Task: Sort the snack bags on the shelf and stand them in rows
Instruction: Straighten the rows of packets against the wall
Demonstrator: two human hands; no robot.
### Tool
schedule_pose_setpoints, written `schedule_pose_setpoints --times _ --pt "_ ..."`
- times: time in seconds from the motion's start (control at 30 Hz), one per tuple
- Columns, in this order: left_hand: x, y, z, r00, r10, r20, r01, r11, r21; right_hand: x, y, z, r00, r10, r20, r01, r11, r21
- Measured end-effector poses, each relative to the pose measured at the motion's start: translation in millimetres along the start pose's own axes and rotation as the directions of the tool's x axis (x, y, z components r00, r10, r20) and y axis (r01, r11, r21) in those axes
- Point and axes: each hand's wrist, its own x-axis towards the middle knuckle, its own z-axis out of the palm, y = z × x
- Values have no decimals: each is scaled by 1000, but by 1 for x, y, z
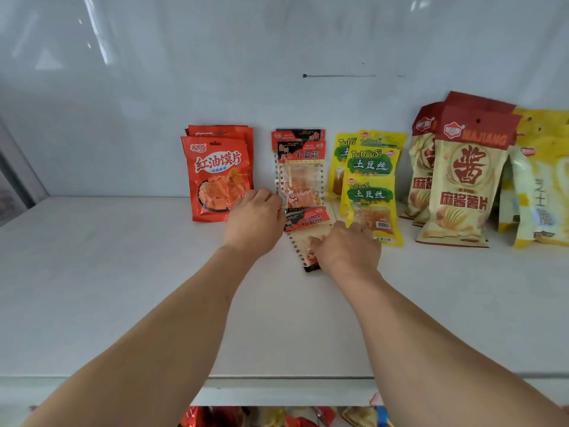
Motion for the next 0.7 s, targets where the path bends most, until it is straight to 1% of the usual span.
schedule_pose_setpoints --times 0.13,0.27,0.43,0.6,0.7 --pt "2 2 3 998 -53 32 55 998 -34 3 -2 2 1000 21 14 -21 1000 -6" --pt "3 0 5 991 -118 63 123 988 -90 6 -3 5 998 63 9 -63 993 95" --pt "11 -4 5 971 -232 54 238 957 -168 10 1 14 994 94 -60 -72 950 303" --pt "19 -6 4 962 -267 64 275 930 -243 18 2 15 979 102 -174 -19 905 425" --pt "27 -7 4 937 -339 82 348 887 -303 26 -6 12 970 98 -224 24 874 486"
